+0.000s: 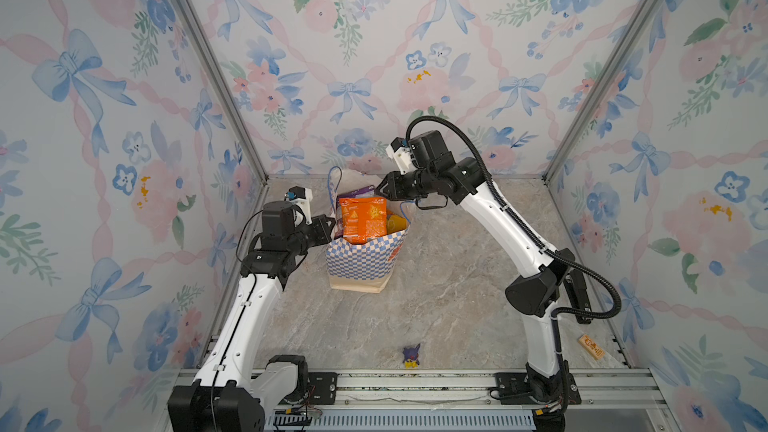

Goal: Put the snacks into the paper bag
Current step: 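Lower the orange chips bag into the paper bag and open the right gripper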

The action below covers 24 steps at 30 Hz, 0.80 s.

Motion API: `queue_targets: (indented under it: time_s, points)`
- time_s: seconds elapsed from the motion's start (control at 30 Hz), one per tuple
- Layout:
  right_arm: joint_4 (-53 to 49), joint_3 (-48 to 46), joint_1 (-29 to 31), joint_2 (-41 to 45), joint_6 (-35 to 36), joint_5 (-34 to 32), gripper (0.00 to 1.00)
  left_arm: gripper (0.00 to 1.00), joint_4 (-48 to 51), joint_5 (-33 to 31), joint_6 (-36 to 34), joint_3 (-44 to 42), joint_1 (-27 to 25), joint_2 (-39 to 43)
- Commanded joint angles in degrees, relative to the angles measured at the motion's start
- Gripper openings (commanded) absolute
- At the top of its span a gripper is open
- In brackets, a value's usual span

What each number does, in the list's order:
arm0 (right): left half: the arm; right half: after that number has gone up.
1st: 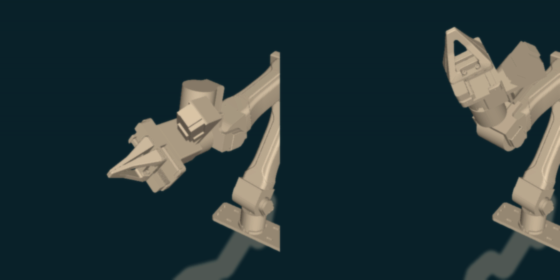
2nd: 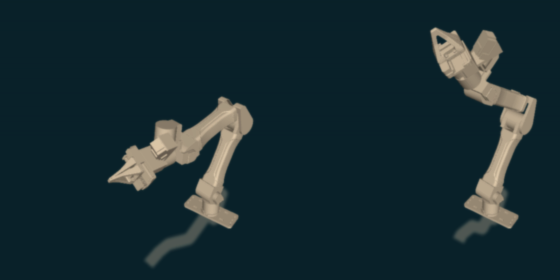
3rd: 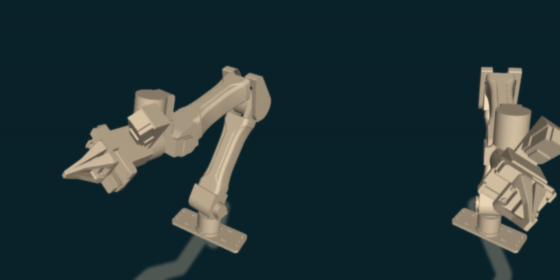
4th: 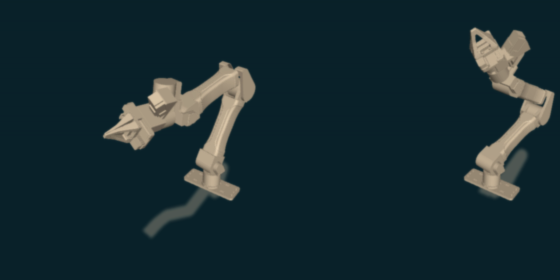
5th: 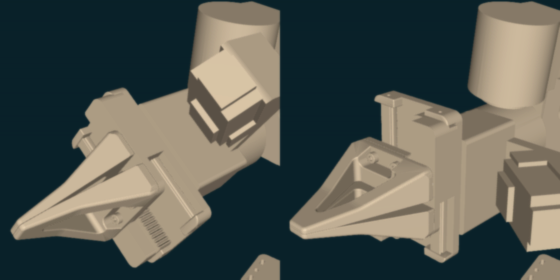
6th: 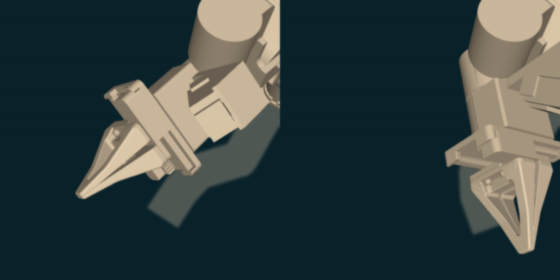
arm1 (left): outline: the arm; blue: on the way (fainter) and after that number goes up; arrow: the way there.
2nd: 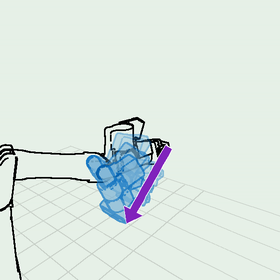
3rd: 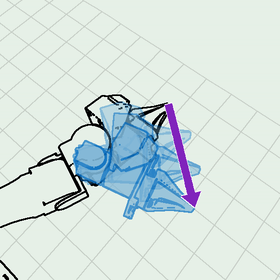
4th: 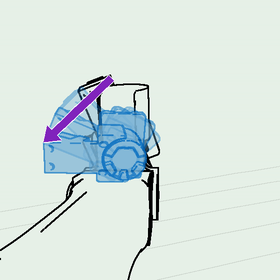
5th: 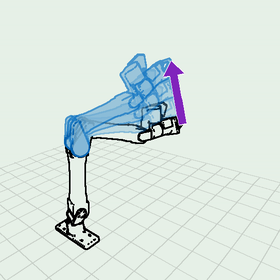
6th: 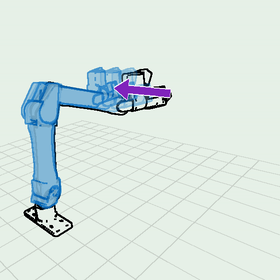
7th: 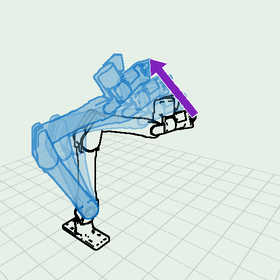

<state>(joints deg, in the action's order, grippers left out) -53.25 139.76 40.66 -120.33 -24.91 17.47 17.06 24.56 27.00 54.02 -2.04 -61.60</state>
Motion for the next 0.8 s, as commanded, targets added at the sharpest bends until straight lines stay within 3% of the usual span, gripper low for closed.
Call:
queue_targets:
  time_s: [0.0, 0.13, 0.43, 0.6, 0.77]
  points:
    - [-4.53, 2.39, 0.60, 0.50, 2.65, -1.79, 0.29, 0.00, 0.79, 1.37, -1.19, 1.62, 0.26, 0.24]
    - [-6.87, 4.71, 0.71, 0.46, 4.46, -3.09, 0.35, 0.00, 0.78, 1.37, -1.08, 1.61, 0.29, 0.20]
    - [-7.09, 3.97, 0.63, 9.13, 7.48, -4.42, 0.44, 0.23, 0.78, 0.87, -0.73, 2.89, 0.29, 1.43]
    - [-4.34, -1.80, 0.13, 17.15, 7.98, -5.48, 0.47, 0.25, 0.76, 0.67, -0.41, 3.42, 0.29, 2.71]
    - [-1.78, -11.70, -2.34, 25.16, 7.97, -12.13, 0.50, 0.27, 2.67, -1.13, -1.00, 4.91, 0.29, 5.72]
